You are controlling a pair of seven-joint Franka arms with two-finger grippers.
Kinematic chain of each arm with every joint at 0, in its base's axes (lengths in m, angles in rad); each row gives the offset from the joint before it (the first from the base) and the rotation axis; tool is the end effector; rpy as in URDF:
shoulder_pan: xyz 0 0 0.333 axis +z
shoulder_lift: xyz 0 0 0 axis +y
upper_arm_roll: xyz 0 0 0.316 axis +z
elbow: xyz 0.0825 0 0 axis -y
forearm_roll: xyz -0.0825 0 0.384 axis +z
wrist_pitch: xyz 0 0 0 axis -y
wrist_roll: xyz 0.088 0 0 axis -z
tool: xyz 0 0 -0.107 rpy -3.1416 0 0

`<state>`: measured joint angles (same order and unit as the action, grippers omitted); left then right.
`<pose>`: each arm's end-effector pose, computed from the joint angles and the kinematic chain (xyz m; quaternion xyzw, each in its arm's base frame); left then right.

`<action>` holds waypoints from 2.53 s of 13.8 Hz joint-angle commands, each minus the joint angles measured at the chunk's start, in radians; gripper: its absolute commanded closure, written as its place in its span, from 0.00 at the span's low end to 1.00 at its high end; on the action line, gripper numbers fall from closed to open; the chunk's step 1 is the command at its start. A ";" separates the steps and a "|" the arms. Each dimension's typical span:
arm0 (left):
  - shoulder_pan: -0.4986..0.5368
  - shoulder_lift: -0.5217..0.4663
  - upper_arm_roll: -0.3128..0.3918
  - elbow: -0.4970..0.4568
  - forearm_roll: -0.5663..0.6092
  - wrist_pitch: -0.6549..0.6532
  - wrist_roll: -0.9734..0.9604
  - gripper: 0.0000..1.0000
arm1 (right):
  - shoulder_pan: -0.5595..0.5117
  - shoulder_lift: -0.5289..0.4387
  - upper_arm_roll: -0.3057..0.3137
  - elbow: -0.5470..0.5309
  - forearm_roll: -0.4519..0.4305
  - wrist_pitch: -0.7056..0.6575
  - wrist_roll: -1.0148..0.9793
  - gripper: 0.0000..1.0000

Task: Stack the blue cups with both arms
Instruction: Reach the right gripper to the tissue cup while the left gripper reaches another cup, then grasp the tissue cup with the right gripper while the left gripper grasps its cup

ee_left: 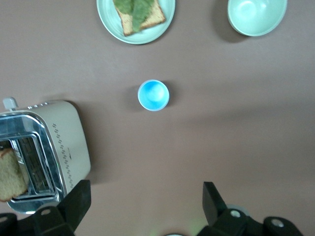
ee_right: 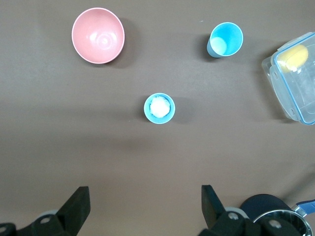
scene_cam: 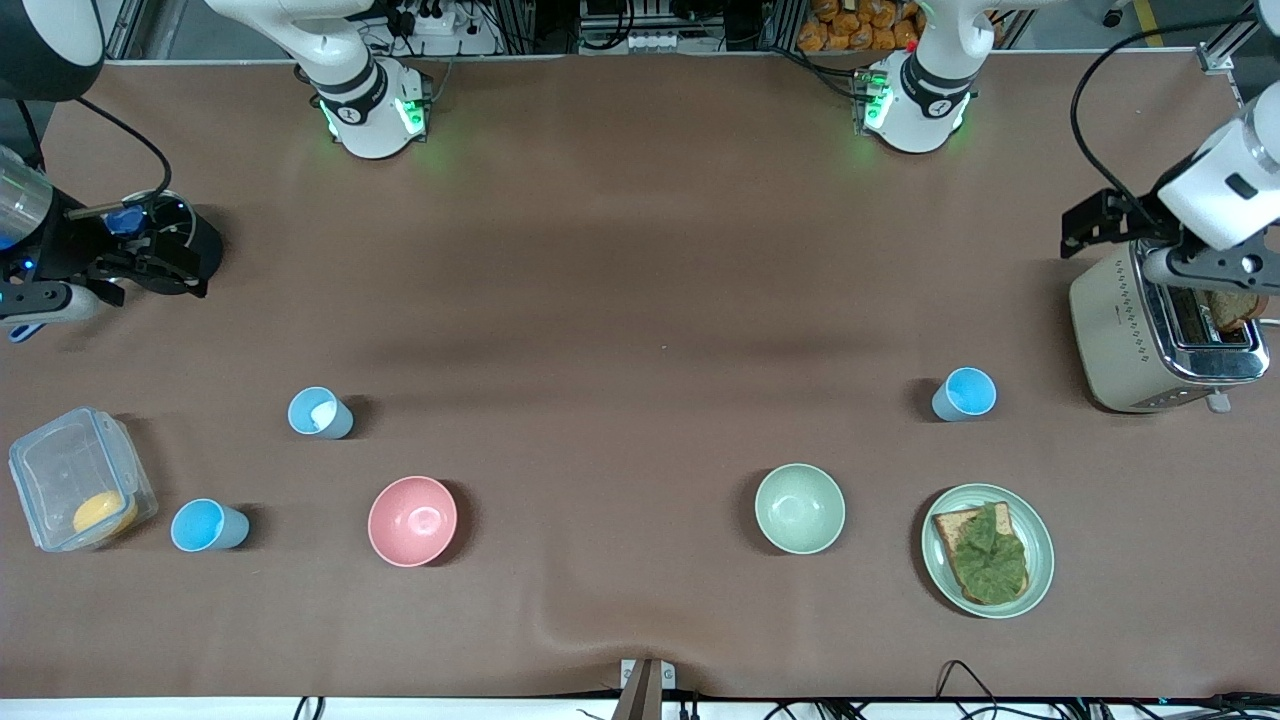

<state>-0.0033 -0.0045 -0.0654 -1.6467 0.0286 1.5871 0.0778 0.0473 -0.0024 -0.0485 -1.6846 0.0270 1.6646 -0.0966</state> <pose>0.5509 -0.0350 0.5926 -0.9968 0.0738 0.0276 0.0143 0.5586 0.0020 0.5800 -0.9988 -0.0463 0.0081 0.0139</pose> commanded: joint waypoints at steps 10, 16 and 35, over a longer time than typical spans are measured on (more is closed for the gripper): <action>0.347 0.060 -0.294 -0.035 0.048 0.108 -0.024 0.00 | 0.193 0.228 -0.002 -0.020 -0.012 0.167 0.172 0.00; 0.433 0.196 -0.294 0.007 0.037 0.108 -0.050 0.00 | 0.174 0.329 -0.008 -0.220 -0.137 0.519 0.202 0.00; 0.330 0.609 -0.300 -0.008 0.166 0.278 -0.328 0.00 | 0.147 0.527 -0.002 -0.164 -0.337 0.591 0.172 1.00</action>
<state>0.3332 0.5821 -0.3596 -1.6664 0.1729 1.8387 -0.2196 0.1824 0.5331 -0.0596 -1.8965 -0.2831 2.3311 0.0745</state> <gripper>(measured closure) 0.000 0.965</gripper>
